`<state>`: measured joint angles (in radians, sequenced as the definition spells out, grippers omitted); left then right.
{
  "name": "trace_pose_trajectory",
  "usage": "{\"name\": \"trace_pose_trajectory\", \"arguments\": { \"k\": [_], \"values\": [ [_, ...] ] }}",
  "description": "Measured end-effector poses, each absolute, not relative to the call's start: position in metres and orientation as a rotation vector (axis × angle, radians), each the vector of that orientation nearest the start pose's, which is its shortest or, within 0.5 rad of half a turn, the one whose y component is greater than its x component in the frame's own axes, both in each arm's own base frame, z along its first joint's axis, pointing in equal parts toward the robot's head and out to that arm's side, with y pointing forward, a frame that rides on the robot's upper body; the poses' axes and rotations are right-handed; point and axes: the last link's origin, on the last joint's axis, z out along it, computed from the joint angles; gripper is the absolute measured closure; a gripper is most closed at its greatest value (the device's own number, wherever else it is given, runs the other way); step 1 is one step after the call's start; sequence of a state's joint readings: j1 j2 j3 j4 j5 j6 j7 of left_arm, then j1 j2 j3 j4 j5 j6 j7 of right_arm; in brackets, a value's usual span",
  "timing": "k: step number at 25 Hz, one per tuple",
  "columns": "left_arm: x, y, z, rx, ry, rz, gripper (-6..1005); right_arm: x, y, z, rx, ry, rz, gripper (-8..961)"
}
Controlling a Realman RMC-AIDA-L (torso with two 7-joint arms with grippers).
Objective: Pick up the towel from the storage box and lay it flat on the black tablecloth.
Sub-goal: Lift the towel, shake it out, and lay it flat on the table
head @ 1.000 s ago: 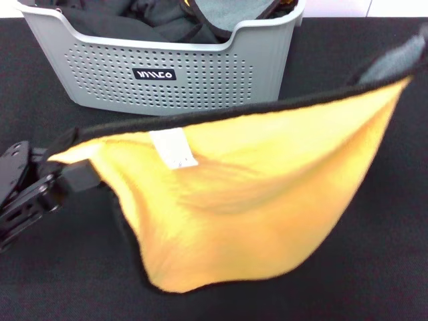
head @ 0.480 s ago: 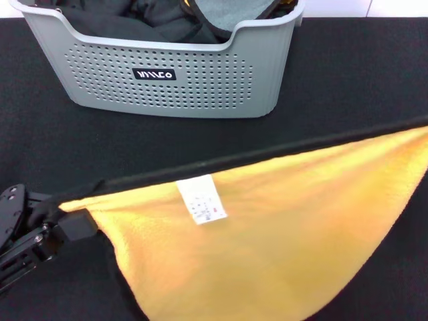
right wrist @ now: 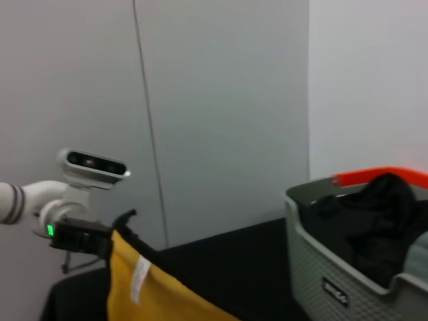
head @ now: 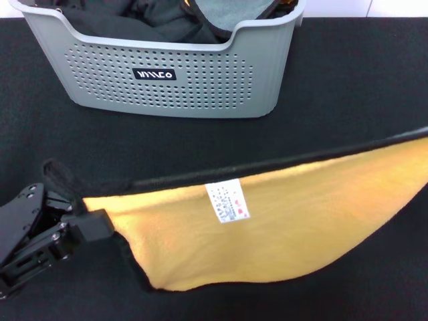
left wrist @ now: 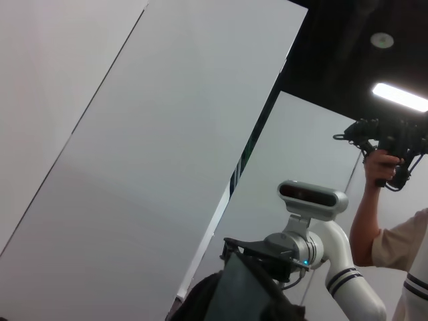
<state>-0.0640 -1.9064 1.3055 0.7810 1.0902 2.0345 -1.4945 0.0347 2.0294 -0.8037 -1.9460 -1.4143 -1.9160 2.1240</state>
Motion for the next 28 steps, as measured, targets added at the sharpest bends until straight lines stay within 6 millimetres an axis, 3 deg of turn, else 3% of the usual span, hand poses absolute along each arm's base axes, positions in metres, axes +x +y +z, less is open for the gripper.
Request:
{"name": "trace_pose_trajectory", "arguments": {
  "k": [10, 17, 18, 24, 26, 28],
  "values": [
    [-0.258, 0.175, 0.059, -2.884, -0.681, -1.498, 985, 0.138, 0.184, 0.145, -2.903, 0.301, 0.782, 874],
    [-0.24, 0.157, 0.067, -2.968, -0.621, -1.473, 985, 0.134, 0.161, 0.149, -3.011, 0.231, 0.973, 873],
    [-0.239, 0.154, 0.068, -2.965, -0.611, -1.476, 985, 0.138, 0.153, 0.156, -3.023, 0.213, 1.111, 873],
    [-0.242, 0.153, 0.059, -2.953, -0.7, -1.499, 985, 0.165, 0.156, 0.155, -2.953, 0.36, 1.192, 871],
    [-0.248, 0.164, 0.047, -2.962, -0.779, -1.496, 985, 0.197, 0.181, 0.134, -2.881, 0.551, 1.206, 871],
    [-0.254, 0.179, 0.033, -2.983, -0.855, -1.485, 985, 0.206, 0.189, 0.124, -2.868, 0.592, 1.205, 870]
  ]
}}
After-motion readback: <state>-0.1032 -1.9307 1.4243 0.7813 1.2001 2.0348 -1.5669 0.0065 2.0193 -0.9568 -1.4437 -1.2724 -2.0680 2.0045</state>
